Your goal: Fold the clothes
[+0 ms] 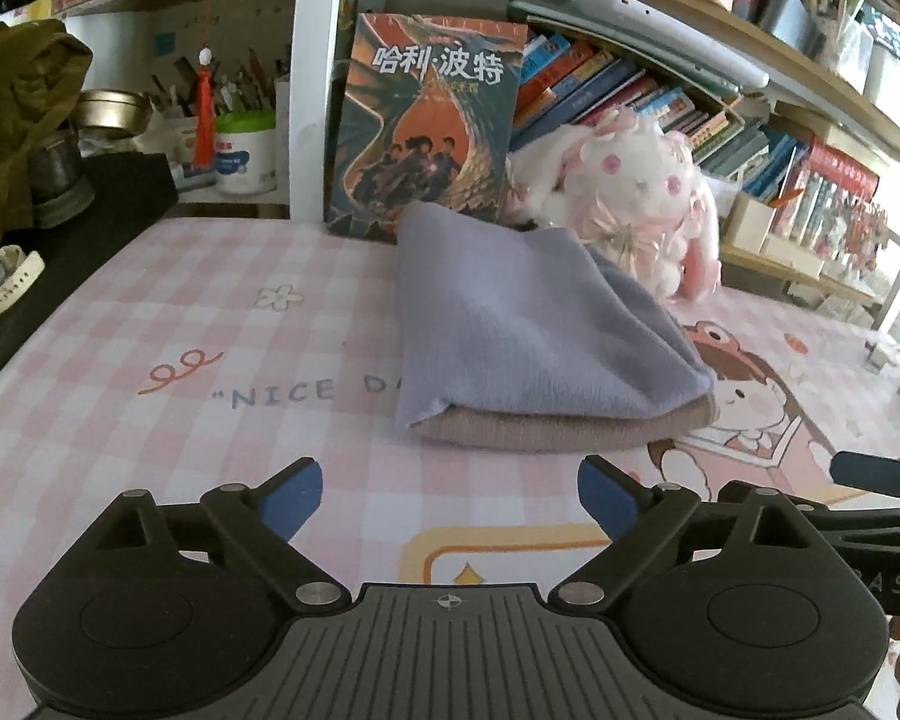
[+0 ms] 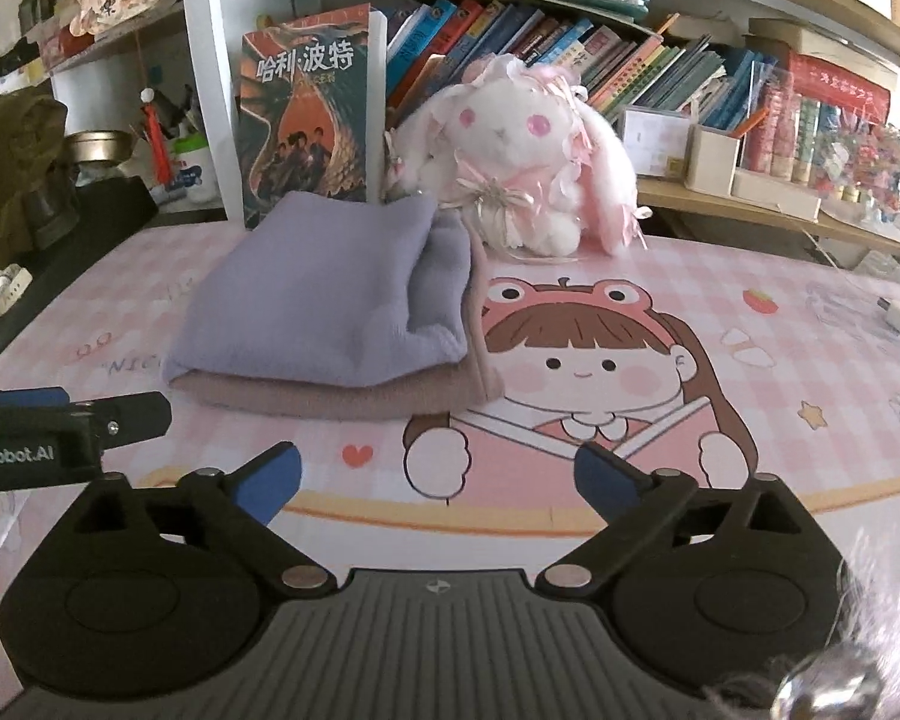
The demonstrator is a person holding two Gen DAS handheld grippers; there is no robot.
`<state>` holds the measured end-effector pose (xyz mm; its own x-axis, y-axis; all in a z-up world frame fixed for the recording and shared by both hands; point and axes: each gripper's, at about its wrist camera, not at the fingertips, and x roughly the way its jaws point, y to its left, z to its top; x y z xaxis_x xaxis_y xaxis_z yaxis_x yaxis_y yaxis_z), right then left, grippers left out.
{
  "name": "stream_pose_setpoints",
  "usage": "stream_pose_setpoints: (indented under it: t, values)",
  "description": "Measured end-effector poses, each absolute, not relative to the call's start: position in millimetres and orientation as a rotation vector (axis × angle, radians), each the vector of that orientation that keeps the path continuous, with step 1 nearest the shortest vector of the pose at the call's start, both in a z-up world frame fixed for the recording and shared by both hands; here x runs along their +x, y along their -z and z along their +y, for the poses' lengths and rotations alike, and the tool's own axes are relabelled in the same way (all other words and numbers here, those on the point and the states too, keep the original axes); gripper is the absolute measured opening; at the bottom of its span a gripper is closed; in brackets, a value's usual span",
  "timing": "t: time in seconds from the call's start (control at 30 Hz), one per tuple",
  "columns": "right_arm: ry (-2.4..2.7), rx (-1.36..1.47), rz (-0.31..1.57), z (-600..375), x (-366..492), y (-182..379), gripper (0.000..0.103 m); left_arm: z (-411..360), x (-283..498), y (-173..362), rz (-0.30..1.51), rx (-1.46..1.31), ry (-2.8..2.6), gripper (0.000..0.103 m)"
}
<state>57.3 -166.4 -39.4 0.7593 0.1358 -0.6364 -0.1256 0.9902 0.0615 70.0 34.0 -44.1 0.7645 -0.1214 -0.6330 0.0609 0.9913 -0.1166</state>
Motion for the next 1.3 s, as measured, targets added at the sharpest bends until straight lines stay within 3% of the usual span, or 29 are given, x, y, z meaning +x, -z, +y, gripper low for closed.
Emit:
stream_pose_setpoints:
  t: [0.4, 1.3]
  values:
    - [-0.130, 0.035, 0.729, -161.9, 47.5, 45.3, 0.100, 33.6, 63.4, 47.7, 0.701, -0.070, 0.072, 0.100]
    - [-0.118, 0.036, 0.753, -162.4, 52.6, 51.3, 0.100, 33.3, 66.0, 52.8, 0.712, -0.044, 0.063, 0.101]
